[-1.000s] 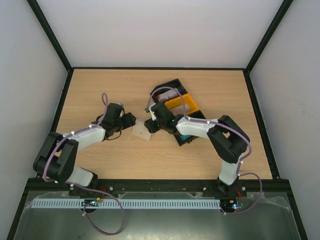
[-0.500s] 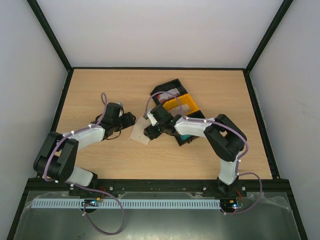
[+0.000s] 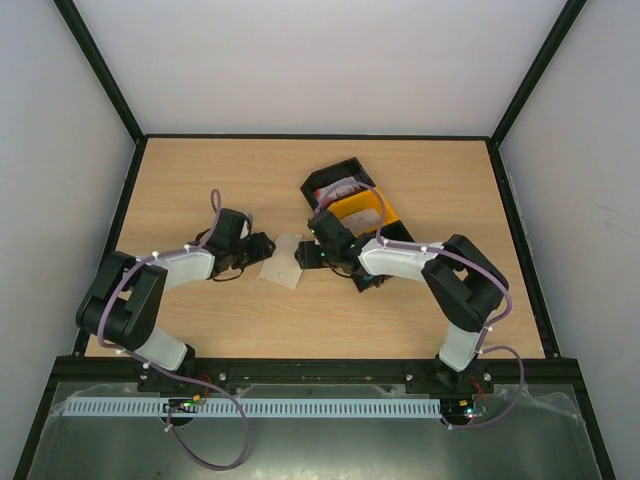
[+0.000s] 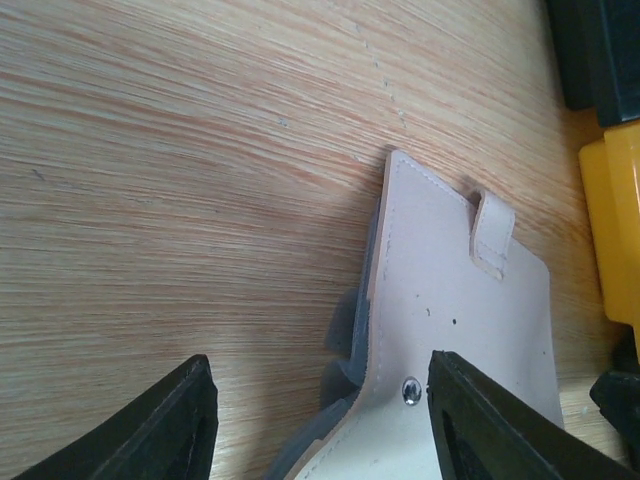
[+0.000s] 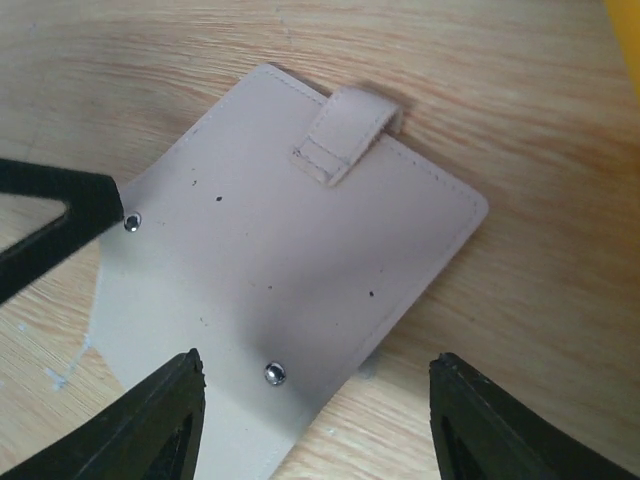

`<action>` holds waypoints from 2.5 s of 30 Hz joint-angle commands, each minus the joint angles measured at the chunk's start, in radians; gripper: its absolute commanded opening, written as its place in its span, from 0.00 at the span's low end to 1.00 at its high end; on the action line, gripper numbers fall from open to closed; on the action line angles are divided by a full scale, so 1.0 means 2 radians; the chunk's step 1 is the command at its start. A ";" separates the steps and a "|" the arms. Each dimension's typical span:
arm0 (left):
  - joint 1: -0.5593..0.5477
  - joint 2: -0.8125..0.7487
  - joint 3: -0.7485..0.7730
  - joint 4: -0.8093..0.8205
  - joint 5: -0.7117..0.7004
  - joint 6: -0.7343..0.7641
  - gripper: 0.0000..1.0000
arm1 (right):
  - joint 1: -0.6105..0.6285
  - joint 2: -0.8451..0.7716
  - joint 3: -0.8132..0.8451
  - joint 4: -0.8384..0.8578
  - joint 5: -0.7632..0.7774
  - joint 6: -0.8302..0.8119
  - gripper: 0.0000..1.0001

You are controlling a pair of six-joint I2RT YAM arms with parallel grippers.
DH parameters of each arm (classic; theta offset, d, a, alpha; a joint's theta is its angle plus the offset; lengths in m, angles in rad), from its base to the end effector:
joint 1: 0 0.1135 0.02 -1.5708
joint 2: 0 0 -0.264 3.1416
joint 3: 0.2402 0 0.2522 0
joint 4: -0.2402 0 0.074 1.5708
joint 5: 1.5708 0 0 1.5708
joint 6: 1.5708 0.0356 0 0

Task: Put the credit cards into the card holder
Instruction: Close the card holder at the center of the board.

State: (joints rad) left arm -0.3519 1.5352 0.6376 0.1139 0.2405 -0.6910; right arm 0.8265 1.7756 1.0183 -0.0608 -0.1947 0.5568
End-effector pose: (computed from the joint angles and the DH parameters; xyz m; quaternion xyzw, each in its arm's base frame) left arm 0.2666 -0.1069 0.1466 -0.1094 0.9115 -0.2857 0.2749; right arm 0.2438 0.2749 0.1678 -0.1598 0.9124 0.3029 0.2241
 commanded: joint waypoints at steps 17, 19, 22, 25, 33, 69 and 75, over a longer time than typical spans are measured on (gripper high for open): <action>0.003 0.022 0.006 -0.002 0.016 0.009 0.44 | 0.000 0.023 -0.006 0.030 -0.025 0.150 0.49; 0.003 0.021 0.007 -0.002 0.015 0.010 0.44 | 0.000 0.025 -0.006 0.029 -0.024 0.149 0.50; 0.003 0.021 0.008 -0.003 0.017 0.010 0.44 | -0.001 0.036 -0.005 0.038 -0.044 0.154 0.50; 0.003 0.022 0.008 -0.002 0.020 0.010 0.44 | 0.000 0.048 -0.001 0.050 -0.066 0.160 0.47; 0.003 0.020 0.000 0.005 0.034 0.007 0.39 | -0.002 0.031 -0.012 0.100 -0.075 0.175 0.22; -0.207 -0.245 0.021 -0.122 -0.128 0.272 0.86 | -0.065 -0.197 -0.118 0.016 -0.212 0.028 0.02; -0.275 -0.250 0.022 -0.143 -0.122 0.461 0.95 | -0.065 -0.241 -0.128 -0.028 -0.231 0.001 0.02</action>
State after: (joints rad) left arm -0.8356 1.0389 0.6605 -0.1047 0.0257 -0.0658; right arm 0.6998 1.3560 0.7731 -0.0490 -0.6155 0.6250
